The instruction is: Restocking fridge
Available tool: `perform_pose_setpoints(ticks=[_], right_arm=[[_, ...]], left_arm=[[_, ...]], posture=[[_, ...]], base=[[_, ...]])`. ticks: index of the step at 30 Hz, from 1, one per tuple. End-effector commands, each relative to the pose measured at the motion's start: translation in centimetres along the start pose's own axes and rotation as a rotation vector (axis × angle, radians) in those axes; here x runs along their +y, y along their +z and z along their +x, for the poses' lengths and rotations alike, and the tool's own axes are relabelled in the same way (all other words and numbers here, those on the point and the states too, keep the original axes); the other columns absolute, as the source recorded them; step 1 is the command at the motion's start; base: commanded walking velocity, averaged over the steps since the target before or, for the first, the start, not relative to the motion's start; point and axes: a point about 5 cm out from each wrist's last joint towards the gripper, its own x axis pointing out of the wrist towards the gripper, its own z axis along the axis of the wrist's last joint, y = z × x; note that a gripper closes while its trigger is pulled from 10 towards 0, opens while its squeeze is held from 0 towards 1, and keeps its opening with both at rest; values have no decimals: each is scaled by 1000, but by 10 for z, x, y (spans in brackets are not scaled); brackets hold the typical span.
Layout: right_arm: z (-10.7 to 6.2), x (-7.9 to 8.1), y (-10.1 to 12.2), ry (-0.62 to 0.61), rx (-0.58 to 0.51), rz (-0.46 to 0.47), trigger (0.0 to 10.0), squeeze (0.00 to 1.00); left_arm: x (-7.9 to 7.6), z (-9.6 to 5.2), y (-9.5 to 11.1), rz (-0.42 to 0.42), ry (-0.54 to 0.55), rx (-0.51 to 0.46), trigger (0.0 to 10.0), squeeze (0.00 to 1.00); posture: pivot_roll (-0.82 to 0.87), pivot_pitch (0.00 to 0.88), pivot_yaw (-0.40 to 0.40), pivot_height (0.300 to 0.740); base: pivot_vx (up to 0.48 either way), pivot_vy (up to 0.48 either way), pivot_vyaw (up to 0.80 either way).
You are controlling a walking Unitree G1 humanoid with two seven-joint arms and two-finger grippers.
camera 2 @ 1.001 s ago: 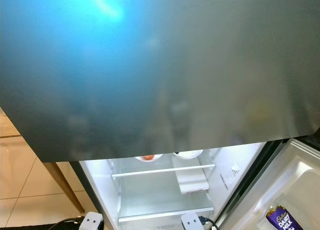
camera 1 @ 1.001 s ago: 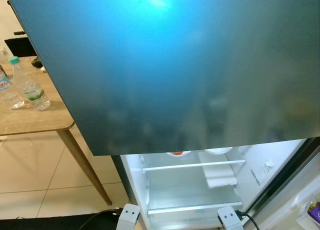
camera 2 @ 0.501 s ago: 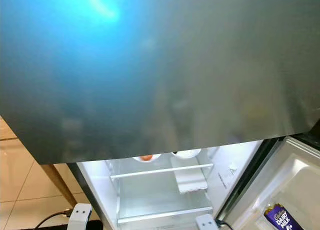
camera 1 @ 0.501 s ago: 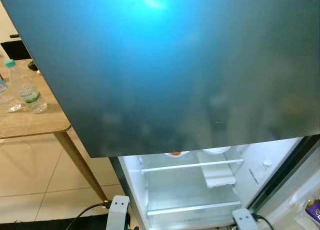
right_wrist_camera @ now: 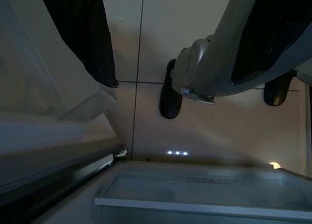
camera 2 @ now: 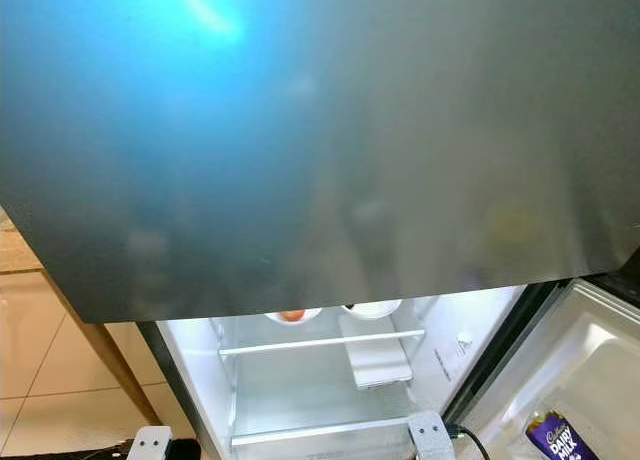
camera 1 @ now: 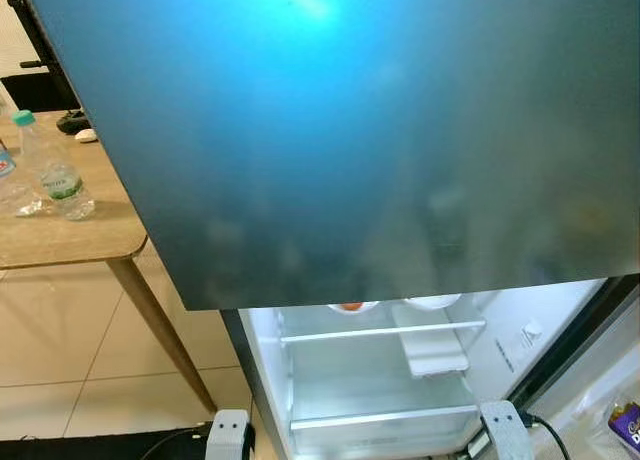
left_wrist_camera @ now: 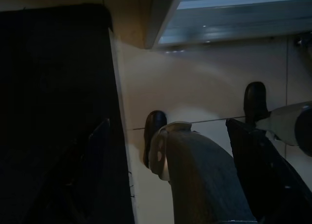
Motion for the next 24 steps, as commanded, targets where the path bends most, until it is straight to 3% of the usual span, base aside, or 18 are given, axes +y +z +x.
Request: perform_pose_setpoints(ticks=[1, 6, 10, 14, 18, 21, 24], right_arm=[[-1, 0, -8, -9, 16, 20, 10000, 0], [-3, 3, -22, -5, 43, 38, 10000, 0], [-7, 2, -40, -57, 92, 98, 10000, 0], [-6, 5, -39, -55, 86, 104, 10000, 0], [-5, 7, -36, -51, 76, 113, 10000, 0], [-3, 9, -27, -52, 55, 117, 10000, 0], [-1, 13, -21, -33, 42, 98, 10000, 0]], left_arm=[[1, -1, -8, -21, 10, 27, 10000, 0], [4, -1, -4, 0, 15, 22, 10000, 0], [12, -2, -3, -102, 73, 2, 10000, 0], [23, -5, 0, -107, 110, -1, 10000, 0], [25, -5, 3, -90, 102, -5, 10000, 0], [25, -4, 8, -6, 86, 1, 10000, 0], [22, -4, 4, -16, 73, 9, 10000, 0]], posture=[[-55, 0, -9, 740], [-36, 0, -14, 740], [-41, 0, -9, 740], [-36, 0, 12, 740], [-28, 0, 1, 740], [-28, 0, -12, 740], [-41, 0, -13, 740]], base=[[0, 0, 0], [0, 0, 0], [0, 0, 0], [0, 0, 0], [0, 0, 0], [0, 0, 0], [0, 0, 0]])
